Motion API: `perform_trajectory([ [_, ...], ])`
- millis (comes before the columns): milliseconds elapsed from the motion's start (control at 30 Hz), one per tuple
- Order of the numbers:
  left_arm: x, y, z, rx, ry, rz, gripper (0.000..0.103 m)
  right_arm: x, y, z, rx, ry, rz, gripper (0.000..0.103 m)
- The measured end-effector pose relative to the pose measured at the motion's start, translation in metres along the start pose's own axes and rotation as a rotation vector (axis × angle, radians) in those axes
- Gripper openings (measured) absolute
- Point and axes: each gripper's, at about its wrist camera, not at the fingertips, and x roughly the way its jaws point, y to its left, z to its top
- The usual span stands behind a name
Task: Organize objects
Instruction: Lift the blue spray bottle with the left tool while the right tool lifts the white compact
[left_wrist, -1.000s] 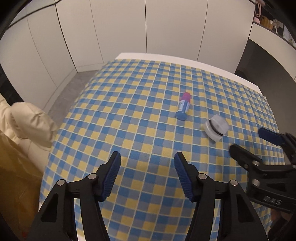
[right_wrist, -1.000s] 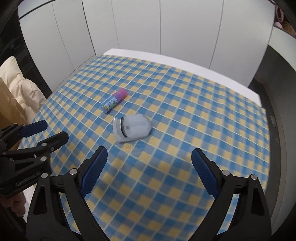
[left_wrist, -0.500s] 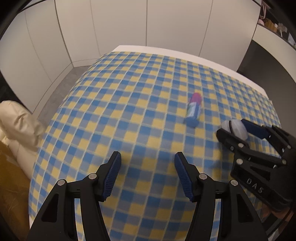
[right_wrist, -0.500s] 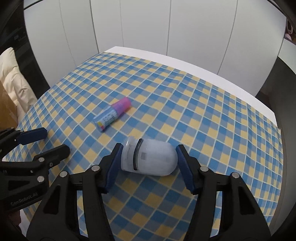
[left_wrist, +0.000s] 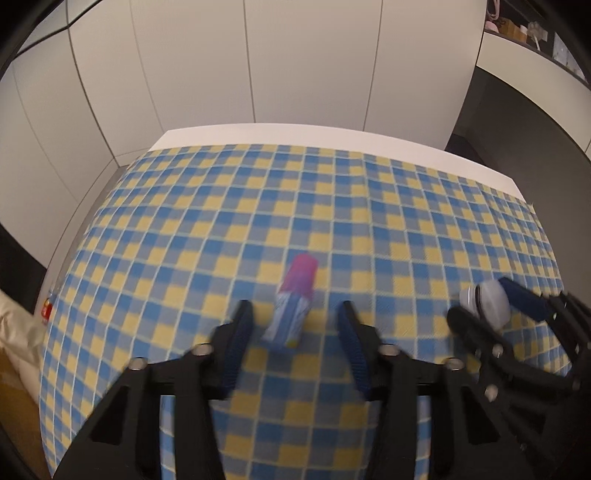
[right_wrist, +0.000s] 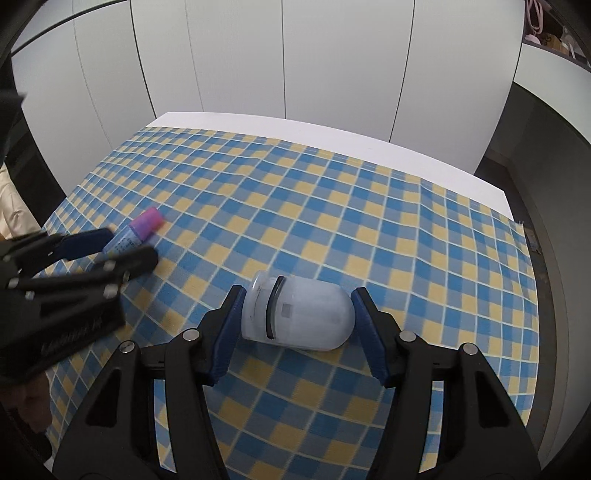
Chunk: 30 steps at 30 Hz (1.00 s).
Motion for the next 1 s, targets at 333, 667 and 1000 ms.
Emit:
perform_trajectory([
  [333,-0.019,-0.008,-0.006,-0.004,0.032,-0.02,0.018,-0.017,-0.011,0.004,0.047,0.012,0.014,0.061],
  [667,-0.08,-0.01,-0.015,-0.03,0.008,-0.023,0.018,-0.071,-0.007,0.01,0.061,-0.002,0.018,0.061],
  [1000,-0.165,-0.027,-0.023,-0.02,-0.046,-0.028,0.018,-0.149,-0.002,0.013,0.047,-0.019,0.033,0.061],
])
